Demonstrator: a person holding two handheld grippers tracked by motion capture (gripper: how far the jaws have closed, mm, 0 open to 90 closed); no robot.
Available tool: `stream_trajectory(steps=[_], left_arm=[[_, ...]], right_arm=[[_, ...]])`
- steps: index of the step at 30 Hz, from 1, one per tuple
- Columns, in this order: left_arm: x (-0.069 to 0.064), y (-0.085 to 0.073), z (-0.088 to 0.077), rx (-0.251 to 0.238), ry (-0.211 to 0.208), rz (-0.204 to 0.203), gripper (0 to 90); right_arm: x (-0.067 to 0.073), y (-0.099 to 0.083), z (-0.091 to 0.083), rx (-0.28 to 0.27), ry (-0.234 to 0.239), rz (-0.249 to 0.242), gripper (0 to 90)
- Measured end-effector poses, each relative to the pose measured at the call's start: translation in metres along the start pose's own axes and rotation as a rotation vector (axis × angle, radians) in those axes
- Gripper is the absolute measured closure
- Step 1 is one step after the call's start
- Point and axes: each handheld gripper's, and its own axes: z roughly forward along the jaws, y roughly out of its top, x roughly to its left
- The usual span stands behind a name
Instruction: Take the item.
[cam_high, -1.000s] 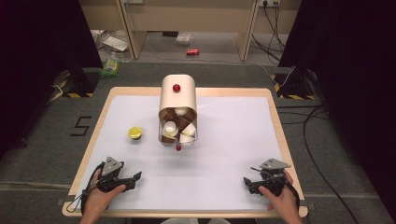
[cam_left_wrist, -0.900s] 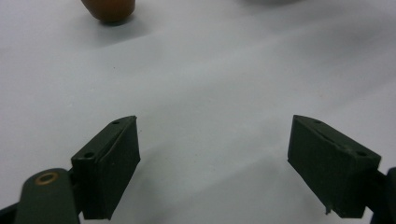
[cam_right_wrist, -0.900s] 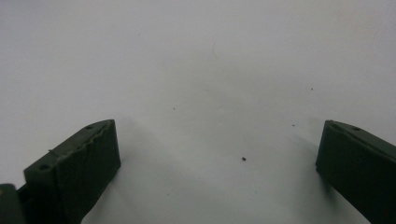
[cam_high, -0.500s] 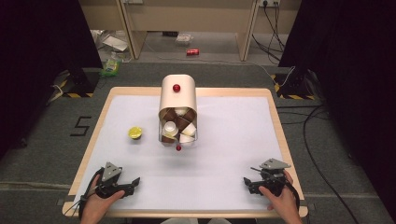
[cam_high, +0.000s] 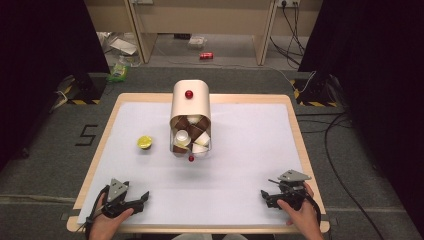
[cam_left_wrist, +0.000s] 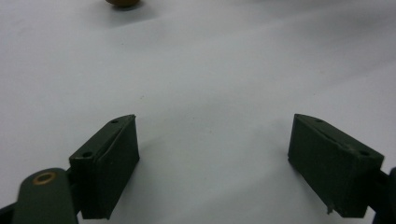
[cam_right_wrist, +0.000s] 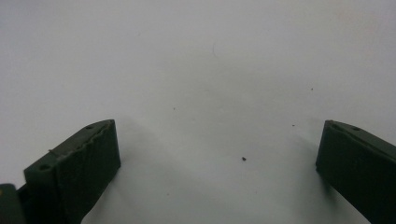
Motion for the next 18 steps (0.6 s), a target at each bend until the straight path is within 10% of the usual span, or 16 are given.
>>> stream_trajectory(steps=[18], left_arm=[[0.0007, -0.001, 0.0, -0.005, -0.004, -0.001, 15.5]], right_arm=[[0.0, 0.0, 0.0, 0.0, 0.0, 0.0, 0.2]])
